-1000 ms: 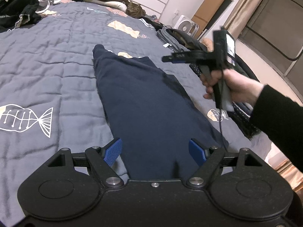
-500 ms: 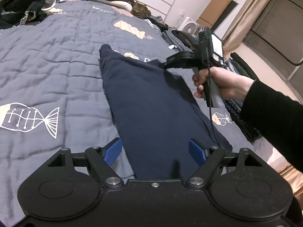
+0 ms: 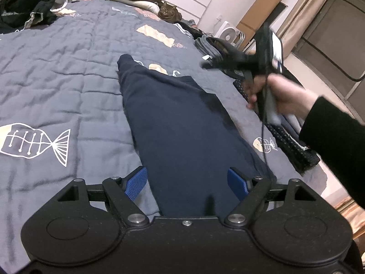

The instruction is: Fold clothes

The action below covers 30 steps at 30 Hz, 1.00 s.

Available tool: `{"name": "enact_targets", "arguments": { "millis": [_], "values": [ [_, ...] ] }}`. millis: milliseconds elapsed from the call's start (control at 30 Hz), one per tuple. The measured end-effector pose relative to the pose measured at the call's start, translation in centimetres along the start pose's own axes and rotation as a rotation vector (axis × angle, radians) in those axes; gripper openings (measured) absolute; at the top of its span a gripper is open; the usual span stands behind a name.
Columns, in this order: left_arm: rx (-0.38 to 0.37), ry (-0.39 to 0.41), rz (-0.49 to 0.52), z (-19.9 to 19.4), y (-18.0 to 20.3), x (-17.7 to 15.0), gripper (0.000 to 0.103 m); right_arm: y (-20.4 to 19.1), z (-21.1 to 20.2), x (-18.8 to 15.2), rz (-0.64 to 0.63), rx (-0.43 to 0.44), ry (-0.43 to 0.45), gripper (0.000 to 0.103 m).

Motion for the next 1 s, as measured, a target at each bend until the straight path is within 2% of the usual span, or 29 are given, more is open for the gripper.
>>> {"name": "enact_targets", "arguments": {
  "millis": [100,167,233,367,533,600,633,667,800,900,933,1000],
  "values": [
    [0.000,-0.002,0.003,0.0,0.0,-0.1,0.076,-5.3,-1.0,2.9,-0.132,0.193,0.013,0.022],
    [0.001,0.000,-0.002,0.0,0.0,0.0,0.076,-9.4,-1.2,4.3,-0.248,0.285,0.022,0.039],
    [0.000,0.001,-0.008,0.0,-0.1,0.1,0.076,-12.7,-0.5,5.1,-0.360,0.327,0.013,0.040],
    [-0.004,-0.001,-0.024,0.0,-0.2,0.3,0.076,-17.5,1.4,5.9,-0.532,0.364,-0.018,0.040],
    [-0.009,-0.007,-0.046,0.0,-0.4,0.5,0.076,-19.4,3.5,5.2,-0.676,0.345,-0.101,0.038],
    [-0.011,-0.007,-0.059,-0.1,-0.6,0.6,0.076,-20.0,3.7,4.4,-0.729,0.352,-0.124,0.034],
    [-0.009,-0.006,-0.063,-0.1,-0.6,0.7,0.076,-20.2,3.7,4.1,-0.755,0.354,-0.129,0.026],
    [-0.007,-0.006,-0.067,-0.1,-0.7,0.7,0.076,-20.4,3.6,3.7,-0.781,0.357,-0.134,0.014],
    [-0.006,-0.001,-0.078,-0.3,-0.8,0.8,0.076,-20.6,2.9,3.9,-0.803,0.346,-0.101,0.008],
    [-0.010,0.001,-0.079,-0.4,-0.8,0.8,0.076,-19.4,2.3,5.6,-0.667,0.343,-0.036,0.006],
    [-0.011,0.001,-0.079,-0.4,-0.8,0.8,0.076,-18.9,2.1,6.2,-0.614,0.342,-0.013,0.001],
    [-0.010,0.001,-0.076,-0.4,-0.7,0.8,0.076,-18.1,2.6,6.7,-0.516,0.341,-0.008,0.001]
  ]
}}
Point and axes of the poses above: each gripper's, at about its wrist camera, not at the fingertips, and z roughly the way its jaws point, y to its right, x to its top, the point moved 8 cm from there along z, roughly the way its jaws point, and after that the axes turned 13 degrees about -z, right-handed, at the moved point
